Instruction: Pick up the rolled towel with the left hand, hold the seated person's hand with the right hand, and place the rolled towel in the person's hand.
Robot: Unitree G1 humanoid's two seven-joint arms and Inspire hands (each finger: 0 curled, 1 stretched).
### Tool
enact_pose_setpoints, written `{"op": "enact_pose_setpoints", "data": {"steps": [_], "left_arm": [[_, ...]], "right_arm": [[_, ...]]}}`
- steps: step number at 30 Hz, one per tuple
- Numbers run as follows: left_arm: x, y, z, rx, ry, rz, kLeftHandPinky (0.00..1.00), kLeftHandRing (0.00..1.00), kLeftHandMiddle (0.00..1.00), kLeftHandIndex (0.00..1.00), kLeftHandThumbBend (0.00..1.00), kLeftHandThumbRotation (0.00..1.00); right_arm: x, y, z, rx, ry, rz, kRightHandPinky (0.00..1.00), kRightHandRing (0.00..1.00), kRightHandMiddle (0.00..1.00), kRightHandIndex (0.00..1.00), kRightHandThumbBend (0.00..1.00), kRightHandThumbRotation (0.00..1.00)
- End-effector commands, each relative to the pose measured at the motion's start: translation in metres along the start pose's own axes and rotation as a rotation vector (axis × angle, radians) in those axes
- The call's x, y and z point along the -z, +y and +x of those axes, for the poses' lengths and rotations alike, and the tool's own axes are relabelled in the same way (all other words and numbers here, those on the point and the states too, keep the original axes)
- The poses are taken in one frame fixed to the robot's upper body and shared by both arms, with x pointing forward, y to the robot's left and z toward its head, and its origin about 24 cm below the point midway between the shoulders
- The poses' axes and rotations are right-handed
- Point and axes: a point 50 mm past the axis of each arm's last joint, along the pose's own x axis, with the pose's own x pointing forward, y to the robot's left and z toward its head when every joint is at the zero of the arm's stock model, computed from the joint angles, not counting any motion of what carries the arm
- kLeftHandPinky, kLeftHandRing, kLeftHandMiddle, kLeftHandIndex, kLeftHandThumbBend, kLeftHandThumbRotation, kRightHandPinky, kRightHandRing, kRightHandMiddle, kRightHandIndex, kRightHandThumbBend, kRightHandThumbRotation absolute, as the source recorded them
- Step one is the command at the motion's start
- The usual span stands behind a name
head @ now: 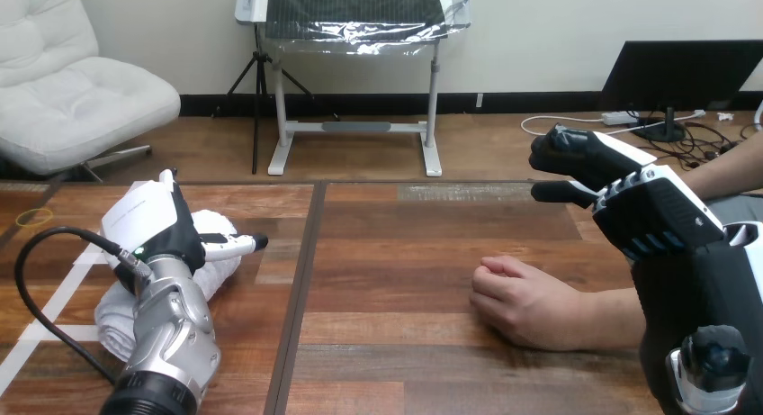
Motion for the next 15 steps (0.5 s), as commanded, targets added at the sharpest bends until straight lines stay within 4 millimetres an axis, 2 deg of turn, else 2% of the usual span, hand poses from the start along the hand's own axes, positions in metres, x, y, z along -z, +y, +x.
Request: {"op": "enact_pose_setpoints", "data": {"steps": [1, 15], "left_arm": [[-0.0224, 0.0271, 0.0119, -0.066, -0.066, -0.004, 1.00, 0.97, 0.97, 0.97, 0.97, 0.46], [-0.0224, 0.0207, 0.0134, -0.030, -0.053, 0.019, 1.00, 0.97, 0.98, 0.97, 0.97, 0.46]], "right_arm": [[-0.0063, -0.0011, 0.0111, 0.000, -0.086, 0.003, 0.72, 0.80, 0.80, 0.78, 0.96, 1.00], [-0.0071, -0.0022, 0.0111, -0.006, -0.096, 0.001, 0.72, 0.80, 0.80, 0.78, 0.94, 1.00]]}}
